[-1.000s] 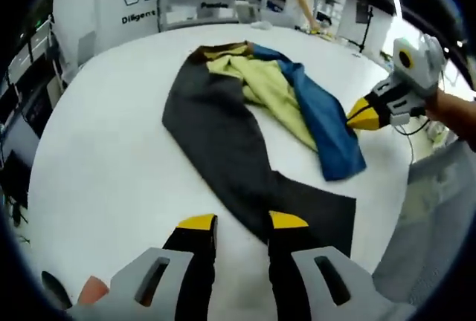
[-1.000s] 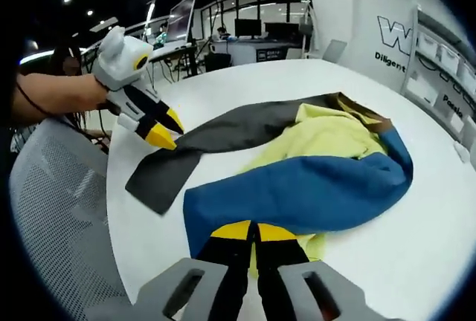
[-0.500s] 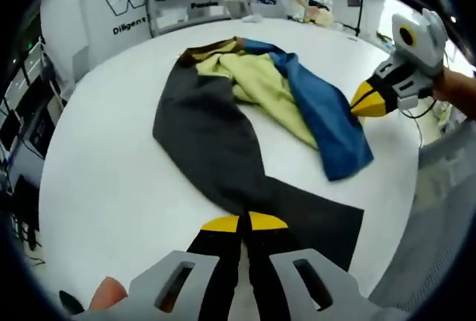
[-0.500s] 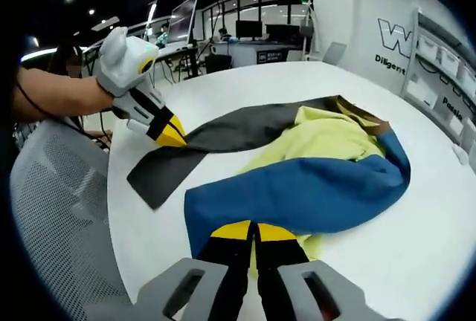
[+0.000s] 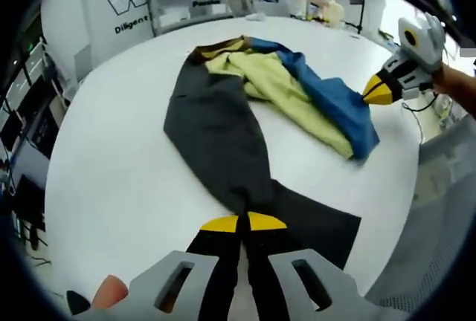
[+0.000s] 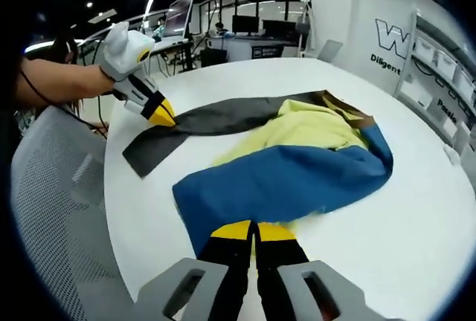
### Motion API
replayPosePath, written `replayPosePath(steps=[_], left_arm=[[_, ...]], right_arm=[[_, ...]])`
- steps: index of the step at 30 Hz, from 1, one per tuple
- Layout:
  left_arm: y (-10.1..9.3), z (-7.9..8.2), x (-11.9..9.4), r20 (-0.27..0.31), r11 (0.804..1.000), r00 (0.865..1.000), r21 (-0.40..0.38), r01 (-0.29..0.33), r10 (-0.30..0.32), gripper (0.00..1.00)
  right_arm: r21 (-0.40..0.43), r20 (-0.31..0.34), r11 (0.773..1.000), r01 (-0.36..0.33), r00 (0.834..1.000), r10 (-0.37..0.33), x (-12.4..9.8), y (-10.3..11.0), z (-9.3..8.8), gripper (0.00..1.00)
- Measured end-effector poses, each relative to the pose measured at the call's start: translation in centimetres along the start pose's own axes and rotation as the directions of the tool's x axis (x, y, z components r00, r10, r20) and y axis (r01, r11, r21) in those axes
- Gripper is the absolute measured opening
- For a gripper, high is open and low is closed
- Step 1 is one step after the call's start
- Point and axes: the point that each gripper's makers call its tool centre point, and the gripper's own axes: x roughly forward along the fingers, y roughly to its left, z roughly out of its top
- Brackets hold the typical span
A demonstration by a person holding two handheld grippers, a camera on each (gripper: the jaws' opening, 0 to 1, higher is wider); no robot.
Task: Fold the garment on the visible template until the final outline fits inside the template.
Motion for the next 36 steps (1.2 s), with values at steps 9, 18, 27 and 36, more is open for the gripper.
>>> replayPosePath(steps=[9, 18, 27, 36], left_arm=[[0.4, -0.2, -0.2, -0.008, 1.000, 1.000, 0.017, -0.005, 0.005, 0.01], [1.4, -0.4, -0.3, -0.006, 1.000, 1.000, 0.020, -0.021, 0.021, 0.00], [2.0, -0.3, -0.2, 0.027, 0.999, 1.000, 0.032, -0.017, 0.016, 0.00], [3.4, -0.6, -0.1, 0.029, 0.998, 0.999, 0.052, -0.040, 0.038, 0.00]], right_arm=[[0.037, -0.026, 0.997, 0.073, 0.997, -0.072, -2.2, -3.5, -2.1, 0.00], [0.081, -0.062, 0.984, 0.157, 0.986, -0.152, -4.1, -7.4, -4.5, 0.00], [0.121, -0.084, 0.966, 0.229, 0.972, -0.220, -5.3, -10.4, -6.5, 0.00], [0.133, -0.140, 0.942, 0.309, 0.947, -0.291, -7.1, -14.1, -9.0, 0.00]])
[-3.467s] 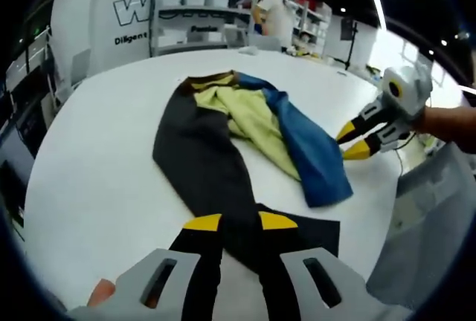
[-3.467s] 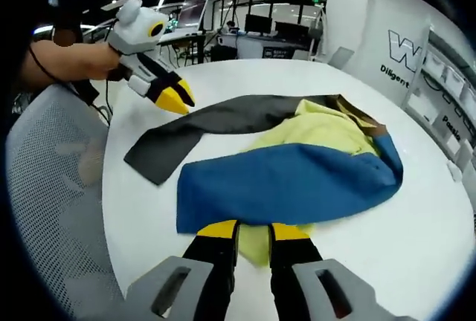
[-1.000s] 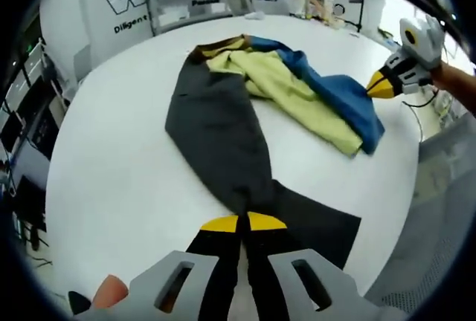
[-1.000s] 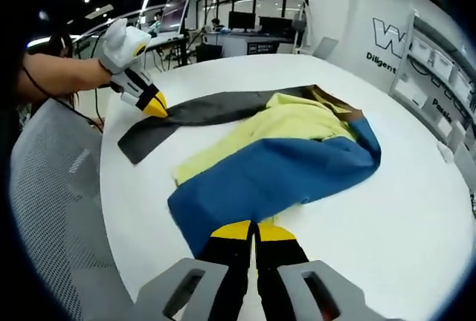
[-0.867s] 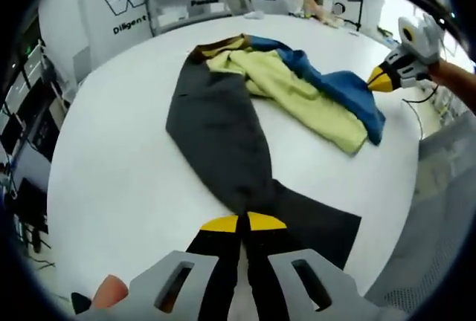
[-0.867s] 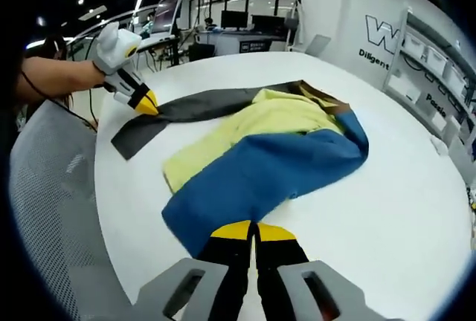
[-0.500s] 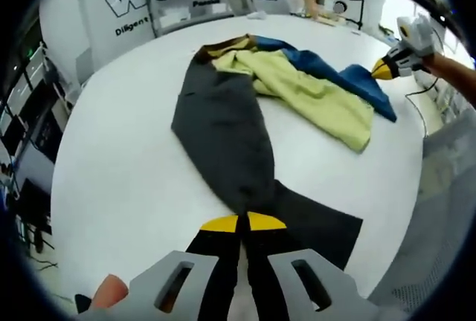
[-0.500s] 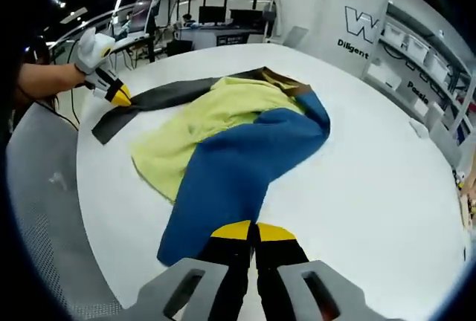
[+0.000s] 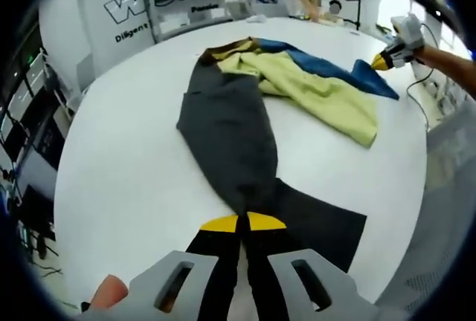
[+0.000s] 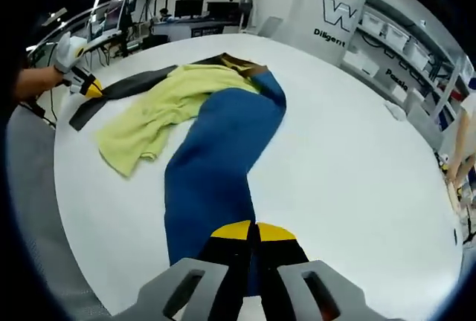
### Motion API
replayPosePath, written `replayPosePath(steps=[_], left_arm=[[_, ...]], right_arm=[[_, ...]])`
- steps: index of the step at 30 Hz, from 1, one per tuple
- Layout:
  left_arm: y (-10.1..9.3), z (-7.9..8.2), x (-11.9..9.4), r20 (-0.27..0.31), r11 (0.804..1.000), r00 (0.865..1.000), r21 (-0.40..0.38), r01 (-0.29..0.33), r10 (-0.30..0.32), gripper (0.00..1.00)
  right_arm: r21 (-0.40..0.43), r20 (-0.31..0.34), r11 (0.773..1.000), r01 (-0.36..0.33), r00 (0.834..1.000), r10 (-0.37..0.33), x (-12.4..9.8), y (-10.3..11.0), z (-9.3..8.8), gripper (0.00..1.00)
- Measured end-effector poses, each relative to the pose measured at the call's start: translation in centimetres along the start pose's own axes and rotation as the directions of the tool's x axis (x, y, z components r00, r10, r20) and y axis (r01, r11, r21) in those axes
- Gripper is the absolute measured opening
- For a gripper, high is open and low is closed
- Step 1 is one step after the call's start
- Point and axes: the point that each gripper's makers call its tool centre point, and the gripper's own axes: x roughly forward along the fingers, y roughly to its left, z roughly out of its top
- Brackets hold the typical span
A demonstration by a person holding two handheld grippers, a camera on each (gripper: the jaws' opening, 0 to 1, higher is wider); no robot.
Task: Fold the garment on the visible template until the final outline fits inside the template.
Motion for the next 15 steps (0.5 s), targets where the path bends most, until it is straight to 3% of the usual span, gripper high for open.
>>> replayPosePath(steps=[7, 15], left_arm=[[1.1, 0.0, 0.4, -0.006, 0.999, 1.000, 0.025, -0.020, 0.020, 0.00], [3.0, 0.5, 0.9, -0.008, 0.998, 0.999, 0.037, -0.050, 0.050, 0.00]], right_arm=[[-0.001, -0.047, 0.996, 0.084, 0.995, -0.084, 0.1, -4.3, -1.6, 0.00], [0.002, -0.069, 0.992, 0.125, 0.990, -0.125, 0.7, -7.6, -1.6, 0.00]])
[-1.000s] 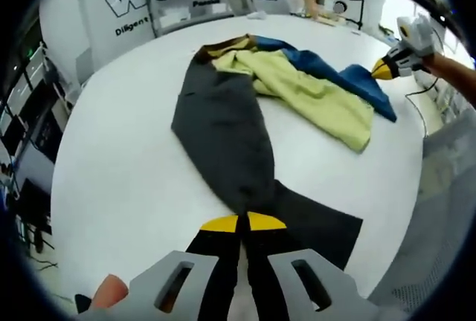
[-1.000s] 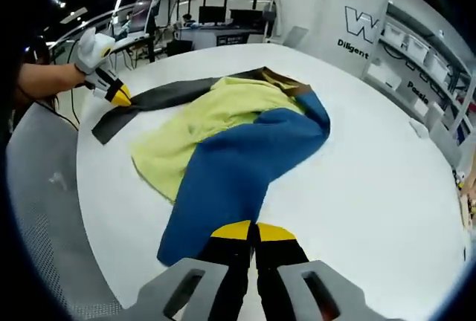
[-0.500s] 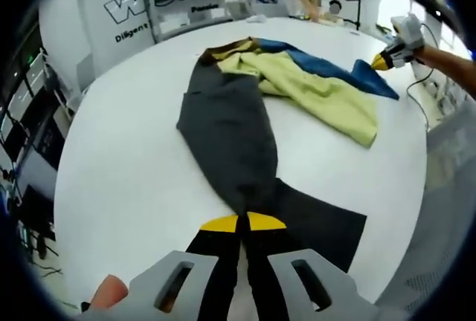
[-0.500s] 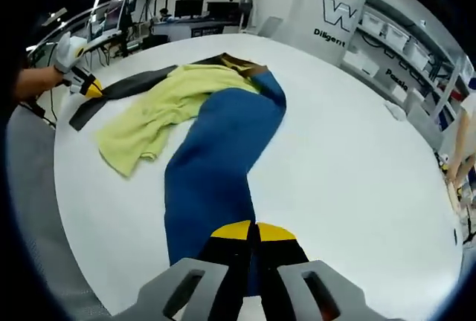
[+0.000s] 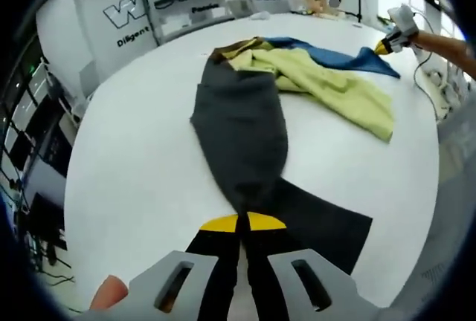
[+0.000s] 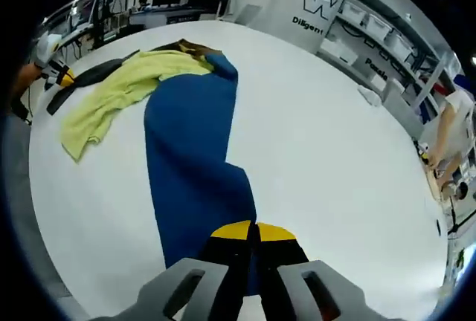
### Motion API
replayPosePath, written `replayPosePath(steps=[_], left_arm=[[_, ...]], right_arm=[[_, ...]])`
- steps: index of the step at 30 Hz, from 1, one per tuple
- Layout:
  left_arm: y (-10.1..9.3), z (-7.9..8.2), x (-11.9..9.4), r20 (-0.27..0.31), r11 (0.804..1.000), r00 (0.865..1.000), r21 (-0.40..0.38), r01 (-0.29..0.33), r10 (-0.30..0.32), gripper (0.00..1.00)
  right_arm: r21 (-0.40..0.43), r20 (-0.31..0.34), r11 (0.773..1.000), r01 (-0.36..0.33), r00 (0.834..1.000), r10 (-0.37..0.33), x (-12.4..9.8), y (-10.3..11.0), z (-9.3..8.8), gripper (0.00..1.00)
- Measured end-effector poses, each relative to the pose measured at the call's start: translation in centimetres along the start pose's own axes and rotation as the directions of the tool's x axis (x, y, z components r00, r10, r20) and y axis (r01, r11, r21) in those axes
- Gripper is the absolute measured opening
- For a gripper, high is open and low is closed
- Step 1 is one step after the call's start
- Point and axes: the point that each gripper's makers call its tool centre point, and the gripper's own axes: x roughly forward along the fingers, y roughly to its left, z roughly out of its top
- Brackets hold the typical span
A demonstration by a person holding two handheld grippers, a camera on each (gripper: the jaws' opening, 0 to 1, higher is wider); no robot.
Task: Fold the garment on the visible template until the final outline fits inside the template.
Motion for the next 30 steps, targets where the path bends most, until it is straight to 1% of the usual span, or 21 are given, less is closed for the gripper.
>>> replayPosePath(steps=[5, 12, 16, 21, 28, 30], left_arm=[[1.4, 0.3, 0.5, -0.001, 1.000, 1.000, -0.004, -0.026, 0.026, 0.00], [3.0, 0.6, 1.0, -0.019, 0.998, 0.998, 0.014, -0.057, 0.058, 0.00], [3.9, 0.9, 1.4, -0.026, 0.997, 0.997, 0.017, -0.074, 0.075, 0.00], [4.7, 1.3, 1.8, -0.033, 0.995, 0.995, 0.025, -0.094, 0.095, 0.00], [6.2, 1.2, 2.0, -0.050, 0.992, 0.992, 0.044, -0.118, 0.120, 0.00], [6.8, 1.1, 2.1, -0.060, 0.990, 0.989, 0.054, -0.129, 0.132, 0.00]], right_arm=[[-0.015, -0.024, 1.000, 0.014, 1.000, -0.015, 1.0, -1.4, -0.2, 0.00], [-0.001, -0.047, 0.999, 0.034, 0.998, -0.034, 1.8, -3.8, -0.5, 0.00], [0.004, -0.057, 0.999, 0.044, 0.997, -0.044, 2.1, -4.8, -0.7, 0.00], [-0.006, -0.091, 0.998, 0.067, 0.994, -0.067, 2.4, -6.3, -1.7, 0.00], [0.004, -0.120, 0.995, 0.096, 0.988, -0.095, 2.8, -8.5, -2.8, 0.00], [-0.003, -0.127, 0.994, 0.109, 0.986, -0.108, 3.0, -9.1, -3.0, 0.00]])
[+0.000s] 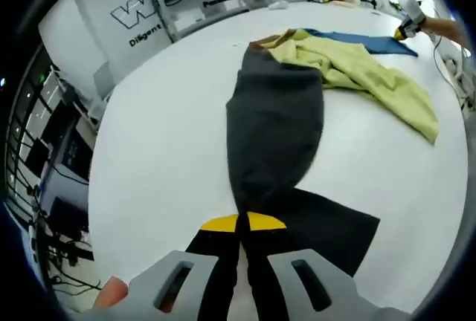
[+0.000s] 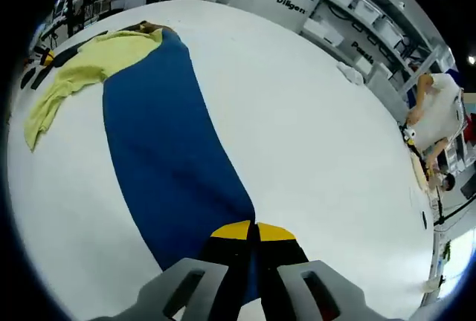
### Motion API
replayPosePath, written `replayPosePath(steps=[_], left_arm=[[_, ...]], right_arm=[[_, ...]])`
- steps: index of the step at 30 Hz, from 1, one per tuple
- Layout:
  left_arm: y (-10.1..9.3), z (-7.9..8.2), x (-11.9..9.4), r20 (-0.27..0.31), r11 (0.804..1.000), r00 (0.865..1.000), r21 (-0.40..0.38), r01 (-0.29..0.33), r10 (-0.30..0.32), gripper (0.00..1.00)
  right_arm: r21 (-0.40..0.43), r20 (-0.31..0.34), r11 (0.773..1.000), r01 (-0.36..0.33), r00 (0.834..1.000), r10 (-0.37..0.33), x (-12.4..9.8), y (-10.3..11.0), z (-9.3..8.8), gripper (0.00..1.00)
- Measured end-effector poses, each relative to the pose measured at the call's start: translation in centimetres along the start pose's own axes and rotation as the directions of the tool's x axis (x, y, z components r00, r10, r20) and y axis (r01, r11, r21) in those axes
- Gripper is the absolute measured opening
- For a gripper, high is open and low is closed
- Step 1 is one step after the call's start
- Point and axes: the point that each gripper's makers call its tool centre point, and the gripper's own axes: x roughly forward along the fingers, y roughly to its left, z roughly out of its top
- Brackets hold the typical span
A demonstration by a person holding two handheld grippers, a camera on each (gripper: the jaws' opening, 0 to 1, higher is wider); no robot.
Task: Fold the garment on the visible template until the final outline fits inside the template.
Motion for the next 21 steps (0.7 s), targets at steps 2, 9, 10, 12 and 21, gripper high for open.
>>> replayPosePath(steps=[2, 9, 10, 12, 21], left_arm=[[0.5, 0.0, 0.1, -0.006, 1.000, 1.000, -0.003, -0.006, 0.006, 0.00], [1.9, 0.1, 0.7, -0.022, 0.999, 0.999, 0.011, -0.032, 0.032, 0.00], [2.1, 0.1, 0.8, -0.023, 0.999, 0.999, 0.011, -0.033, 0.034, 0.00], [2.5, 0.2, 1.0, -0.024, 0.999, 0.999, 0.009, -0.040, 0.040, 0.00], [3.9, 0.3, 1.6, -0.021, 0.998, 0.998, 0.004, -0.066, 0.066, 0.00]], right_arm=[[0.004, -0.005, 1.000, 0.006, 1.000, -0.006, 0.3, -0.5, -0.1, 0.00], [-0.014, -0.020, 0.999, 0.035, 0.999, -0.036, 1.1, -2.0, -0.2, 0.00], [-0.016, -0.021, 0.999, 0.038, 0.999, -0.038, 1.1, -2.1, -0.2, 0.00], [-0.021, -0.023, 0.999, 0.048, 0.999, -0.048, 1.4, -2.7, -0.2, 0.00], [-0.019, -0.045, 0.995, 0.093, 0.995, -0.094, 2.0, -4.8, -0.9, 0.00]])
